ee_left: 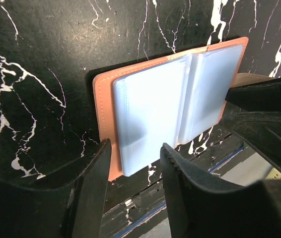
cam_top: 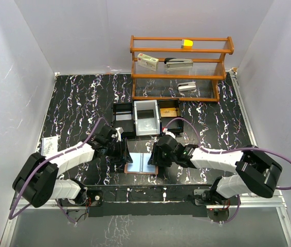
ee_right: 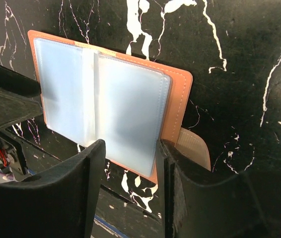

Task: Take the credit cards out of the card holder

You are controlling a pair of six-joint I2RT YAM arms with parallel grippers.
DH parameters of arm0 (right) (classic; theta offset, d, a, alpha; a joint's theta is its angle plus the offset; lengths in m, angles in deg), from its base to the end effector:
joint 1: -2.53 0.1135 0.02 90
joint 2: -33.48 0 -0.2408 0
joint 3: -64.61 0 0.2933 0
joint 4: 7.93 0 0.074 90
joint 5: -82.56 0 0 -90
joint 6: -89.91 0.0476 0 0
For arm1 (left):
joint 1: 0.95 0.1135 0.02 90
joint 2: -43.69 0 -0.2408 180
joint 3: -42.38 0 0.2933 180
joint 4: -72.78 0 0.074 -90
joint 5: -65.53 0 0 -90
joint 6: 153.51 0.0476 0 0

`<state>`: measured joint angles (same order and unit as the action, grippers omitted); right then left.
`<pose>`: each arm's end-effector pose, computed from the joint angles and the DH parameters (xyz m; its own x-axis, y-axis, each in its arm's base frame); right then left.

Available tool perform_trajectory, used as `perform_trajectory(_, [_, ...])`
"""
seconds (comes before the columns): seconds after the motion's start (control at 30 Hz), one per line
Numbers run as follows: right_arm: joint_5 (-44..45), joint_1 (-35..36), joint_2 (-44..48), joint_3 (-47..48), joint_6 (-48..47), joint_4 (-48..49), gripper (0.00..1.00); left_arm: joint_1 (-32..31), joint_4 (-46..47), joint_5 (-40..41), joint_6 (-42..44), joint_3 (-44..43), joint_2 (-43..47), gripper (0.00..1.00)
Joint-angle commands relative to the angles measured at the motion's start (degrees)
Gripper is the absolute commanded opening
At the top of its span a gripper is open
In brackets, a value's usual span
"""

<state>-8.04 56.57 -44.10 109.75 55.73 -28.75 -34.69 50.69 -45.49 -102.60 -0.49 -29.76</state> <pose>0.1690 0.2338 0.0939 -0.9370 0.1172 -0.3291 -0.0675 0.8636 0.4996 0.2198 -0.1673 0.1009 -0.9542 -0.0705 -0.2908 0.1259 0.7872 -0.6037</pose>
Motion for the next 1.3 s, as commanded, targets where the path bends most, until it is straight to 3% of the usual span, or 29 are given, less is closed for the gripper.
perform_trajectory(0.0, [-0.56,0.27,-1.2,1.63,0.77,2.31,0.41,-1.04,2.0,-0.39,-1.73,1.61,-0.16,0.41])
perform_trajectory(0.37, [-6.48,0.19,-4.68,1.18,2.6,9.9,0.36,-2.51,3.13,0.16,-2.55,2.11,-2.43,0.34])
perform_trajectory(1.07, [-4.21,0.19,-6.71,1.97,1.69,5.77,0.28,-2.74,11.0,-6.33,-6.37,1.25,-2.62,0.21])
perform_trajectory(1.27, [-3.06,0.19,-6.44,2.26,1.23,4.94,0.27,-2.74,12.51,-9.5,-6.41,0.21,-2.59,0.09])
